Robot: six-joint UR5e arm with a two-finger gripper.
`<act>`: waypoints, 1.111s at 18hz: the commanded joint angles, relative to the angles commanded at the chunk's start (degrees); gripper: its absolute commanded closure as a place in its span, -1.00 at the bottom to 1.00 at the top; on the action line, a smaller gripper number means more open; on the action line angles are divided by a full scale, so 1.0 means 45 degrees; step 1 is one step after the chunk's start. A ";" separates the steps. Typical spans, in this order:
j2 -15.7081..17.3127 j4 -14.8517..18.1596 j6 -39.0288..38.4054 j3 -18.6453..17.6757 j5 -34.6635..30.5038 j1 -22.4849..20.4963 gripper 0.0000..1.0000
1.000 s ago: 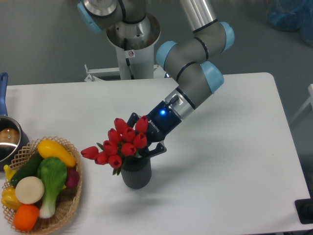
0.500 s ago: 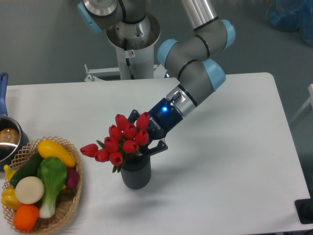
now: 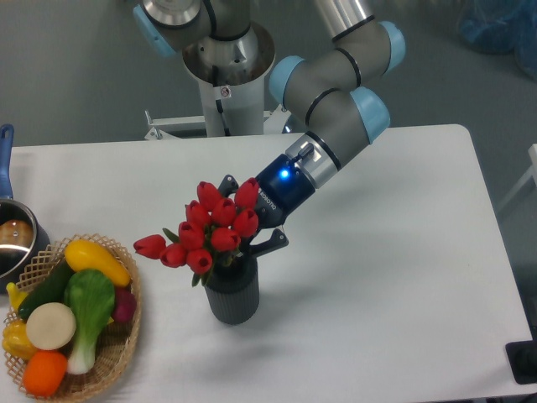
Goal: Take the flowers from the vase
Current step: 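Lift the gripped tulips upward, drawing the stems out of the vase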
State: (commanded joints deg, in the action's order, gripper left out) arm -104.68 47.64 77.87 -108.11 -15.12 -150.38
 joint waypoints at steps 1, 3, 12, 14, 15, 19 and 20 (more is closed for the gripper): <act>0.0059 0.0000 -0.0019 0.0000 0.0078 0.0020 0.18; 0.0118 0.0000 -0.0039 0.0000 0.0331 0.0020 0.18; 0.0255 0.0020 -0.1130 0.0741 0.0997 0.0039 0.18; 0.0313 0.0020 -0.1425 0.0976 0.1055 0.0059 0.18; 0.0333 0.0020 -0.1522 0.1073 0.1113 0.0059 0.18; 0.0488 0.0020 -0.2147 0.1386 0.1134 0.0020 0.18; 0.0528 0.0020 -0.2264 0.1445 0.1134 0.0020 0.18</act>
State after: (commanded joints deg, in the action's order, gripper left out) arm -102.31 47.72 67.68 -101.60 -10.02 -150.29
